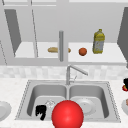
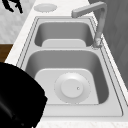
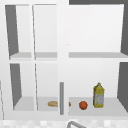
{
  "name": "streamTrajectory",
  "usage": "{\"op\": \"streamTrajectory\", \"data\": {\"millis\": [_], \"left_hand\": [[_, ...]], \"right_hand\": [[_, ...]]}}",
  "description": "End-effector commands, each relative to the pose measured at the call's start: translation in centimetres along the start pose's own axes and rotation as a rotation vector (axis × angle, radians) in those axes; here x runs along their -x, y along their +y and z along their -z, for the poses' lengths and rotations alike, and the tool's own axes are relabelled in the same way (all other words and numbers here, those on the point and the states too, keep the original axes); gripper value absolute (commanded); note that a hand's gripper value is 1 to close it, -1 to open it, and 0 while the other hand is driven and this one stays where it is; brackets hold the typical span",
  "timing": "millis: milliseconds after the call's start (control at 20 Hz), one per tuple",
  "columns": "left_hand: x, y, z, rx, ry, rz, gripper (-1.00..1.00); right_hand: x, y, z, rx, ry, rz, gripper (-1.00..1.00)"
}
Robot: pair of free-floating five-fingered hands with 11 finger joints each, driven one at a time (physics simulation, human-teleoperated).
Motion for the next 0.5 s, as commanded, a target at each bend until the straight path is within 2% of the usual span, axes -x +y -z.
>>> {"op": "streamTrajectory", "data": {"millis": [0,450], "left_hand": [[0.0,0.0,0.0,0.000,0.000,0.000,0.00],[0.0,0.0,0.0,0.000,0.000,0.000,0.00]], "right_hand": [[-2.1,-1.2,-1.5,-0.029,-0.028,0.003,1.00],[-7.5,-3.8,-4.9,-0.039,-0.022,0.010,1.00]]}}
